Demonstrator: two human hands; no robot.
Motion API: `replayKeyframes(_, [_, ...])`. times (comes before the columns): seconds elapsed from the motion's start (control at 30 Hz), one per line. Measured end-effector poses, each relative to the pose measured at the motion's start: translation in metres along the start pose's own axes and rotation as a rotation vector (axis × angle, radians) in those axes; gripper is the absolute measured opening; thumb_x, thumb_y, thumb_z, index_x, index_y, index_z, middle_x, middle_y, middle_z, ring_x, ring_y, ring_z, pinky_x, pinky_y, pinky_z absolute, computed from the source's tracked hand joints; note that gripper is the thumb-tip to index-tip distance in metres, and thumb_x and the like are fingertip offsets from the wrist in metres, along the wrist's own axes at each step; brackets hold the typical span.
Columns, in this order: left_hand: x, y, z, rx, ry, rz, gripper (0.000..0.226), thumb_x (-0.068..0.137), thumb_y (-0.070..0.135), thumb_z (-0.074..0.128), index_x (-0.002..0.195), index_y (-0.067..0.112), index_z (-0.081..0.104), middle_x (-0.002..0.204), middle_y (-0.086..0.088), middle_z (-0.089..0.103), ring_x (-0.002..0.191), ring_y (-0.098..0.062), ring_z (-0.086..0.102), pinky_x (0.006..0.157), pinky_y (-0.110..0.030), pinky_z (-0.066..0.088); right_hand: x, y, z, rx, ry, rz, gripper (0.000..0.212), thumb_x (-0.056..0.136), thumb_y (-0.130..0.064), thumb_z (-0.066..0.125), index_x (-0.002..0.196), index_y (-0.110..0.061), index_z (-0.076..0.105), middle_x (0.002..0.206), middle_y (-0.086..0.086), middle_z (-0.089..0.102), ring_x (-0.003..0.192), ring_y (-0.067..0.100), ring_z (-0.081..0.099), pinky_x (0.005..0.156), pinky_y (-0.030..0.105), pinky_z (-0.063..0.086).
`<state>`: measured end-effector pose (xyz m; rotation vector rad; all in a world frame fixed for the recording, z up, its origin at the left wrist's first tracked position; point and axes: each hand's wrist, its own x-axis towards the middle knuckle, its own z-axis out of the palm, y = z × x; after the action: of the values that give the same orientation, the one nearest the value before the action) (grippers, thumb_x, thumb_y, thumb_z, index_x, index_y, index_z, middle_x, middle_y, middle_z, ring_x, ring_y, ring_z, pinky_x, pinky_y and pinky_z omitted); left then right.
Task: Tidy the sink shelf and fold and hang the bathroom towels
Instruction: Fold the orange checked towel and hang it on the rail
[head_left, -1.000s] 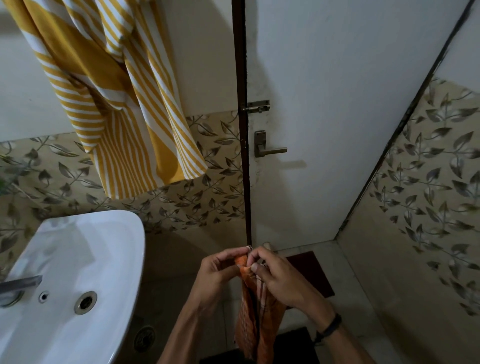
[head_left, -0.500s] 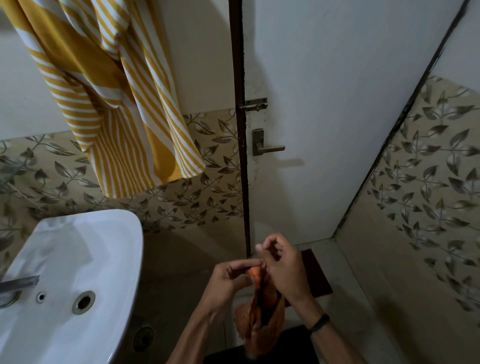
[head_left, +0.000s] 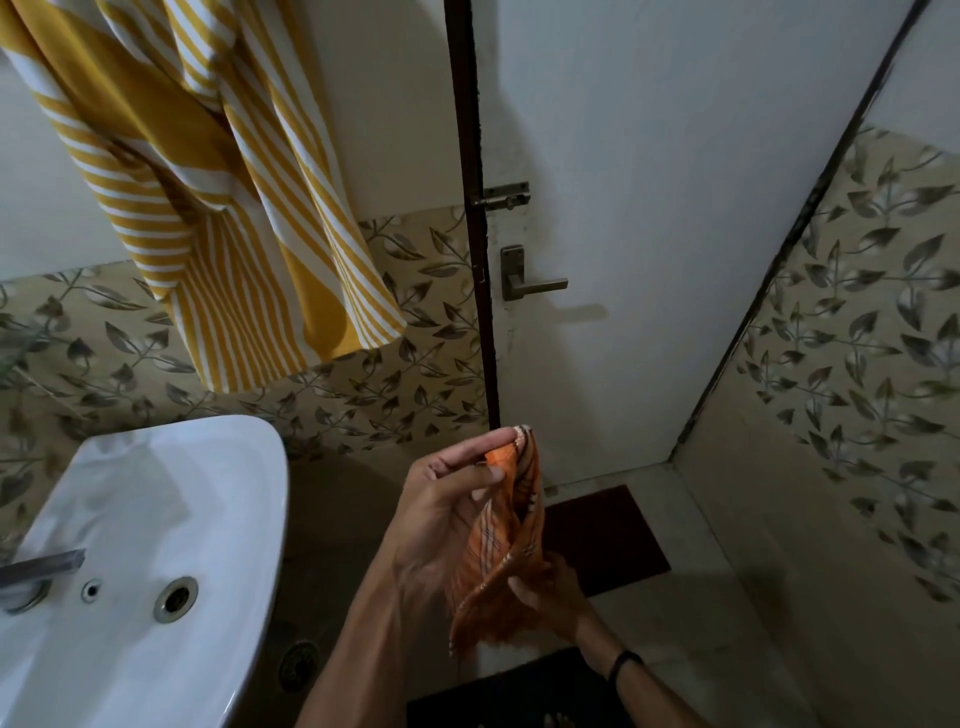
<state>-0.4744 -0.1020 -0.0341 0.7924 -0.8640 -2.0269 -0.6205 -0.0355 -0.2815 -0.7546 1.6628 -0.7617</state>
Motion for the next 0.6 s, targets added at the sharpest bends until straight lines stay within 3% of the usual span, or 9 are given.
replayKeyframes(0.07, [-0.002,0.005,0.005,0.031,0.002,0.023,0.036,0.082,-0.020,0.056,0.112,-0.006,0.071,0.094,-0.018,0.076,0.074,-0.017,0.075,0.060,-0.022,0.058,0.004,0.006,0.003,0.079,-0.018,-0.059,0.095,0.064,-0.050,0.091,0.139,-0.021,0.040,0.131,0.001,0.059,0.114,0.015,0.063,0.098,0.040,0.055])
replayKeyframes(0.13, [-0.002,0.007,0.007,0.081,0.024,0.069,0.034,0.083,-0.018,0.059,0.112,-0.004,0.072,0.097,-0.017,0.076,0.079,-0.018,0.075,0.063,-0.022,0.059,0.003,0.005,0.007,0.065,0.052,-0.097,0.120,0.057,-0.063,0.090,0.151,-0.030,0.024,0.148,0.000,0.044,0.127,0.018,0.054,0.104,0.048,0.051])
replayKeyframes(0.23, [-0.004,0.007,0.009,0.121,0.061,0.108,0.033,0.084,-0.015,0.062,0.111,-0.001,0.073,0.100,-0.016,0.077,0.083,-0.018,0.076,0.067,-0.022,0.059,-0.008,-0.005,0.014,0.030,0.143,-0.196,0.121,0.059,-0.067,0.084,0.154,-0.031,0.018,0.144,-0.011,0.022,0.130,0.011,0.037,0.108,0.044,0.045])
replayKeyframes(0.37, [-0.006,0.007,0.008,0.190,0.082,0.143,0.031,0.083,-0.011,0.065,0.101,0.009,0.080,0.106,-0.015,0.077,0.093,-0.019,0.075,0.072,-0.022,0.059,-0.008,-0.012,0.021,-0.096,0.271,-0.320,0.078,0.085,-0.046,0.074,0.150,-0.032,0.033,0.140,-0.011,0.031,0.125,0.005,0.042,0.102,0.031,0.045])
replayKeyframes(0.47, [-0.006,0.009,0.004,0.223,0.061,0.178,0.031,0.080,-0.007,0.067,0.101,0.010,0.081,0.110,-0.017,0.076,0.100,-0.023,0.073,0.078,-0.026,0.059,0.005,-0.006,0.009,-0.070,0.274,-0.281,0.043,0.095,-0.039,0.065,0.136,-0.039,0.051,0.134,-0.008,0.052,0.115,0.007,0.060,0.096,0.035,0.055])
replayKeyframes(0.53, [-0.006,0.013,0.001,0.216,0.054,0.196,0.030,0.078,-0.006,0.067,0.101,0.008,0.081,0.110,-0.018,0.076,0.100,-0.024,0.073,0.080,-0.027,0.060,0.003,-0.006,-0.002,-0.031,0.307,-0.203,0.020,0.098,-0.022,0.059,0.114,-0.034,0.063,0.116,-0.002,0.065,0.099,0.009,0.065,0.085,0.037,0.057])
replayKeyframes(0.6, [-0.006,0.017,-0.004,0.203,0.064,0.219,0.030,0.078,-0.006,0.066,0.101,0.006,0.080,0.109,-0.018,0.076,0.100,-0.024,0.073,0.080,-0.027,0.060,0.007,0.007,-0.014,0.006,0.368,-0.050,0.026,0.094,-0.003,0.053,0.088,-0.025,0.065,0.090,0.001,0.069,0.082,0.015,0.065,0.068,0.033,0.053])
